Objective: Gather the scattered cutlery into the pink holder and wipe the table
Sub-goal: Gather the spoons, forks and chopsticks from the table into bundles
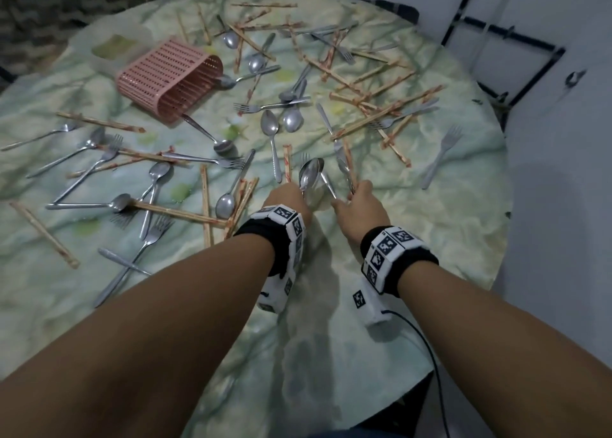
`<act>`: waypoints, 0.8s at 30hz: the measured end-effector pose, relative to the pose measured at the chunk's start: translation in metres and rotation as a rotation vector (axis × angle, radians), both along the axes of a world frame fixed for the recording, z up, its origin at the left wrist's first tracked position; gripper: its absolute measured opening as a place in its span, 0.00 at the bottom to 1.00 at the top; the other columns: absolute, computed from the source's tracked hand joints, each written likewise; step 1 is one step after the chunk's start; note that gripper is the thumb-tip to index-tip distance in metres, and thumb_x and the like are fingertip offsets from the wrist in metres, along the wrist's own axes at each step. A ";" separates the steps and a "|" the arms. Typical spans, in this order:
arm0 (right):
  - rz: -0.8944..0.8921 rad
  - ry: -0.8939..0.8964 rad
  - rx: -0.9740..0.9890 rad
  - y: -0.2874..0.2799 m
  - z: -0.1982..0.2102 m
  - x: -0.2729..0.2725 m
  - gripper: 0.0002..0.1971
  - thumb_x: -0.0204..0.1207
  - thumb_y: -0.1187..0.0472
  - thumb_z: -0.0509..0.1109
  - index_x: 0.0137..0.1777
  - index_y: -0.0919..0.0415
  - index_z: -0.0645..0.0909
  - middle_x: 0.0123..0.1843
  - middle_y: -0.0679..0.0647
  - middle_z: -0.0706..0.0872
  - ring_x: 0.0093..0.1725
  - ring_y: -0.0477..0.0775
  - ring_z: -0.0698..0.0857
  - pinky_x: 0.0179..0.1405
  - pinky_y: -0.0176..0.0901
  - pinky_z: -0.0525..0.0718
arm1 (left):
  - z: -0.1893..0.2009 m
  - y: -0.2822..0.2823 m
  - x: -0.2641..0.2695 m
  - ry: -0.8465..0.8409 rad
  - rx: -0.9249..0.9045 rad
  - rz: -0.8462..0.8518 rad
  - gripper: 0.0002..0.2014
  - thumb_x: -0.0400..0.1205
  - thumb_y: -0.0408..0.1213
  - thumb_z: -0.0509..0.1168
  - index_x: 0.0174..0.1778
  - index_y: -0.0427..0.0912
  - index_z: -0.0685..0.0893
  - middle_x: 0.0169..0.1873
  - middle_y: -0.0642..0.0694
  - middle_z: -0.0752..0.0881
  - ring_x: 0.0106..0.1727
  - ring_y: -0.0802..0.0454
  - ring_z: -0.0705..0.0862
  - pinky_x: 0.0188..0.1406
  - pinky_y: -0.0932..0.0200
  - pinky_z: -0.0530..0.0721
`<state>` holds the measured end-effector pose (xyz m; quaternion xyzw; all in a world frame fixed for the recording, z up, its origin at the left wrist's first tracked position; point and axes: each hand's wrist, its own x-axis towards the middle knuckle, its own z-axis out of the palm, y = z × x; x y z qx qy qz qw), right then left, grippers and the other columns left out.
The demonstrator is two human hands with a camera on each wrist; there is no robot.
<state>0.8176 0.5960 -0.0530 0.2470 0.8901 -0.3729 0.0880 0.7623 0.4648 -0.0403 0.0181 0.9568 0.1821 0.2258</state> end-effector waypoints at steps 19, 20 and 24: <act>0.511 -0.099 0.448 0.065 -0.001 0.034 0.08 0.81 0.60 0.60 0.51 0.46 0.78 0.53 0.51 0.73 0.46 0.60 0.82 0.42 0.53 0.84 | -0.005 -0.001 0.001 -0.009 -0.045 -0.013 0.18 0.86 0.42 0.67 0.32 0.40 0.72 0.33 0.43 0.78 0.41 0.40 0.81 0.37 0.54 0.76; 0.505 -0.096 0.452 0.065 -0.001 0.036 0.08 0.82 0.59 0.60 0.52 0.46 0.79 0.54 0.51 0.73 0.47 0.60 0.82 0.42 0.52 0.83 | -0.002 0.000 0.002 -0.014 -0.061 -0.027 0.17 0.85 0.38 0.67 0.32 0.40 0.72 0.32 0.44 0.76 0.40 0.41 0.81 0.37 0.54 0.76; 0.424 -0.052 0.418 0.062 -0.005 0.041 0.04 0.85 0.56 0.59 0.56 0.53 0.72 0.51 0.55 0.76 0.49 0.66 0.83 0.41 0.52 0.77 | 0.004 0.002 0.012 -0.108 -0.066 -0.047 0.15 0.81 0.35 0.69 0.32 0.39 0.73 0.30 0.44 0.76 0.34 0.45 0.79 0.34 0.56 0.77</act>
